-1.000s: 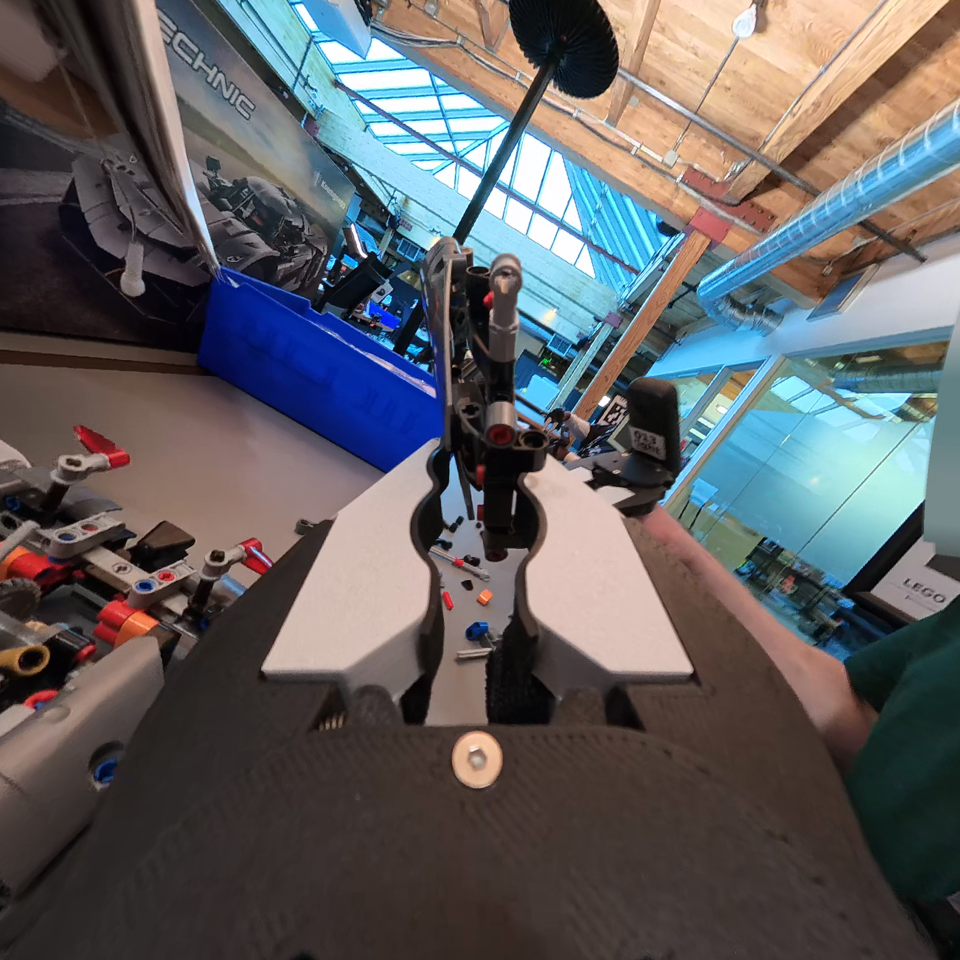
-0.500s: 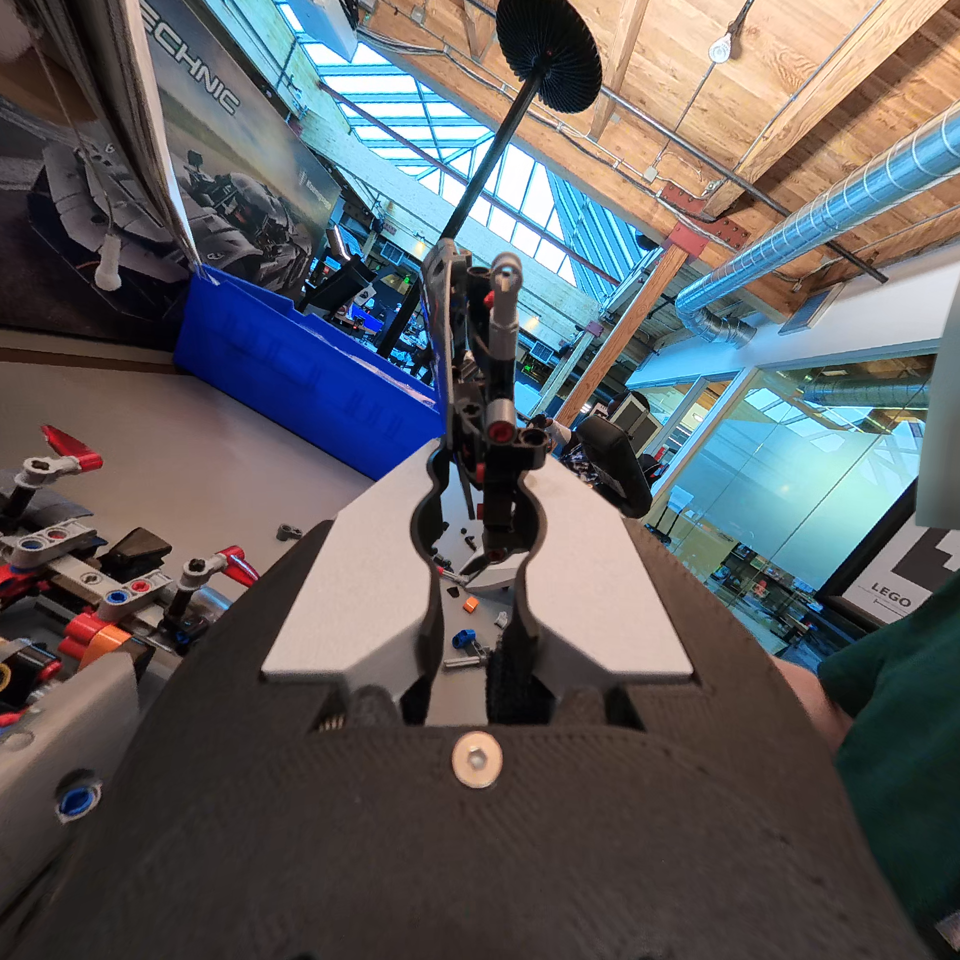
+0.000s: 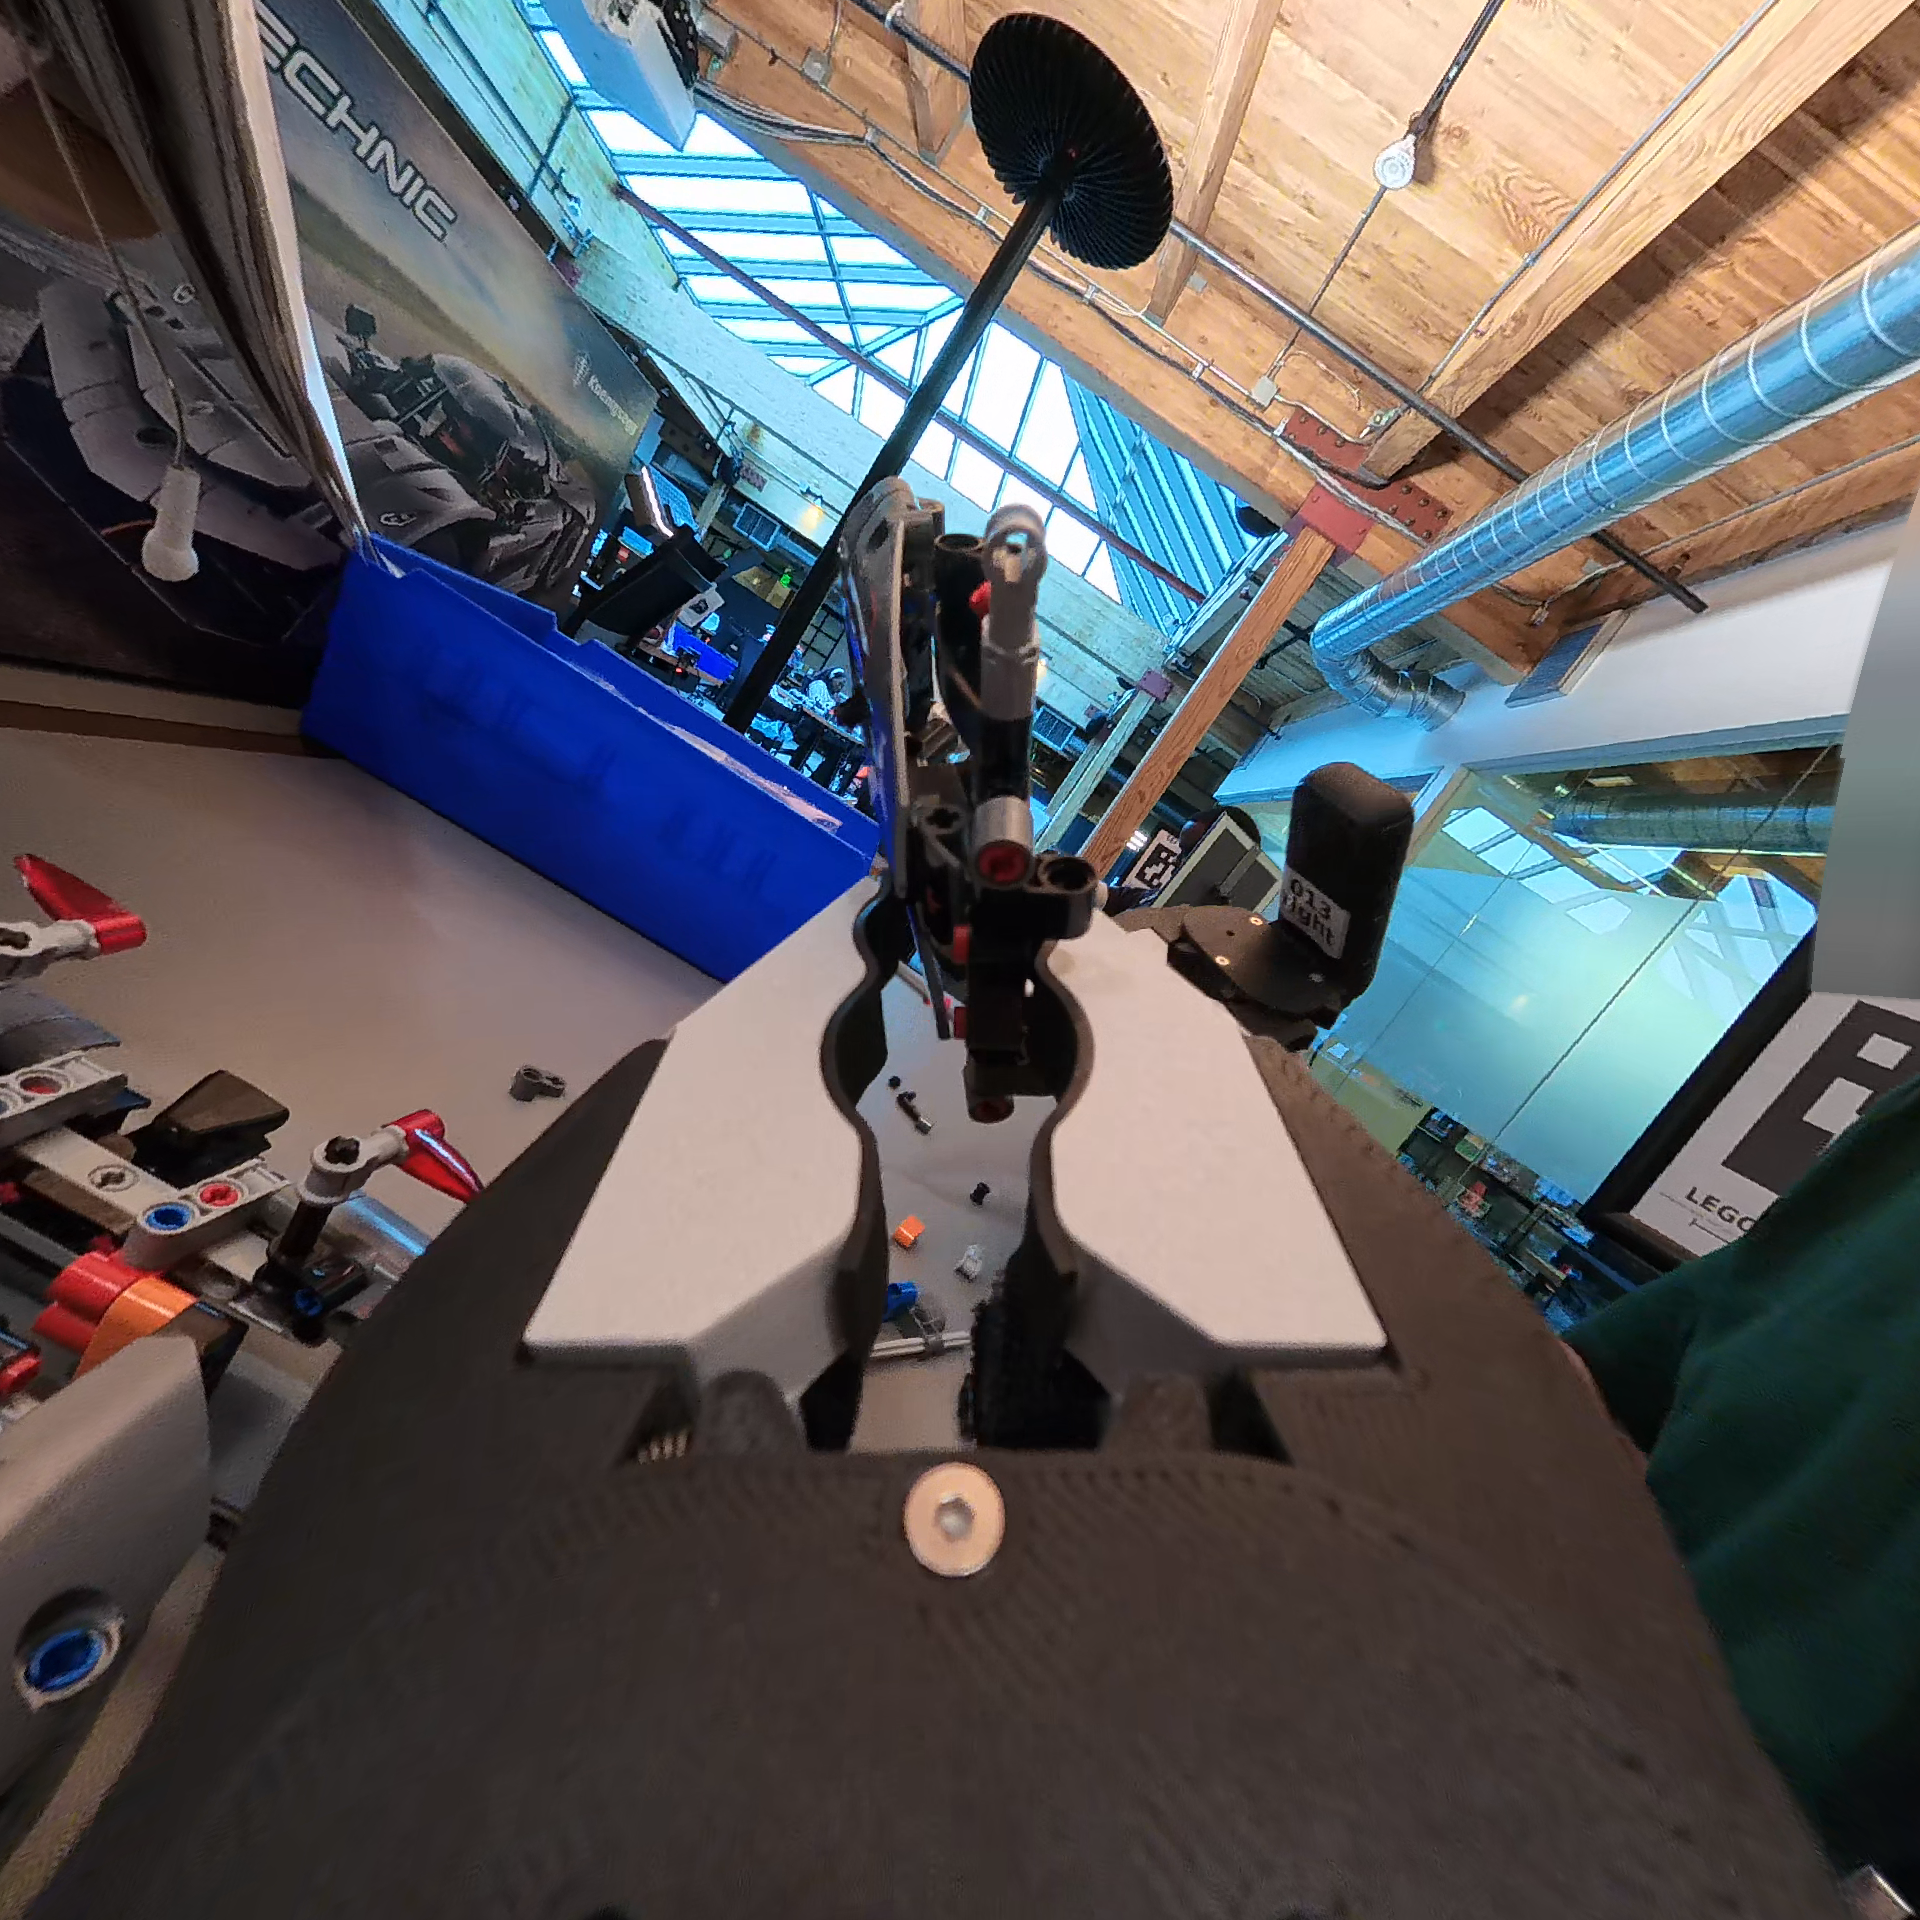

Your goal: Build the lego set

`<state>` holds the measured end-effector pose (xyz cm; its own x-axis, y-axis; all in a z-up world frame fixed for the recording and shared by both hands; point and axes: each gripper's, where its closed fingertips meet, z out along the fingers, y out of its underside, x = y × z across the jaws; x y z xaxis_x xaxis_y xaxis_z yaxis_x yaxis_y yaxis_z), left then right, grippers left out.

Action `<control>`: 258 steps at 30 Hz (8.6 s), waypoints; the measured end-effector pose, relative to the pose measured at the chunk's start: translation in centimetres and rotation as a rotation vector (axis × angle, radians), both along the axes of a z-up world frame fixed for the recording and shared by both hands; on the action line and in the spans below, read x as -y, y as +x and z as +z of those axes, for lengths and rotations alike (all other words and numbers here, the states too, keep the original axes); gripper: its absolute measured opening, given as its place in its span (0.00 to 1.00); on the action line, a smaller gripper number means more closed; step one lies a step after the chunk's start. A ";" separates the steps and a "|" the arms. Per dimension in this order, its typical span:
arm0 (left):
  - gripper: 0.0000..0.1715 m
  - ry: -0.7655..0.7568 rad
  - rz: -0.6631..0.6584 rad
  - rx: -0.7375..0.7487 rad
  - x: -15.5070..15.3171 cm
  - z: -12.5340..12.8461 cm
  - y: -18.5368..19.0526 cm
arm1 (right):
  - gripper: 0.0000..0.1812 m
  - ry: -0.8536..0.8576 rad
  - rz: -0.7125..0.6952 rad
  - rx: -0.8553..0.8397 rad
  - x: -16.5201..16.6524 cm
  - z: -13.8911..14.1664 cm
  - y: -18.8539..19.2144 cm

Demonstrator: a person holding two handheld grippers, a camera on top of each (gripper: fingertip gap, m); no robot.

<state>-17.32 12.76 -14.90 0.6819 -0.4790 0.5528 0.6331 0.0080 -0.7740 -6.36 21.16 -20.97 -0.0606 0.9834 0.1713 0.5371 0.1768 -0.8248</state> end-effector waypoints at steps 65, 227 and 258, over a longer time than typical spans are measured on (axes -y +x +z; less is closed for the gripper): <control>0.11 0.113 -0.110 0.316 0.8 2.1 -0.3 | 0.04 0.365 0.220 -0.282 6.5 7.8 -8.3; 0.11 0.111 -0.160 0.413 -0.4 1.0 1.4 | 0.08 0.101 0.207 -0.565 4.6 9.1 -7.0; 0.11 -0.043 -0.205 0.409 -1.1 -0.4 1.9 | 0.25 0.158 0.240 -0.470 3.4 6.1 -8.4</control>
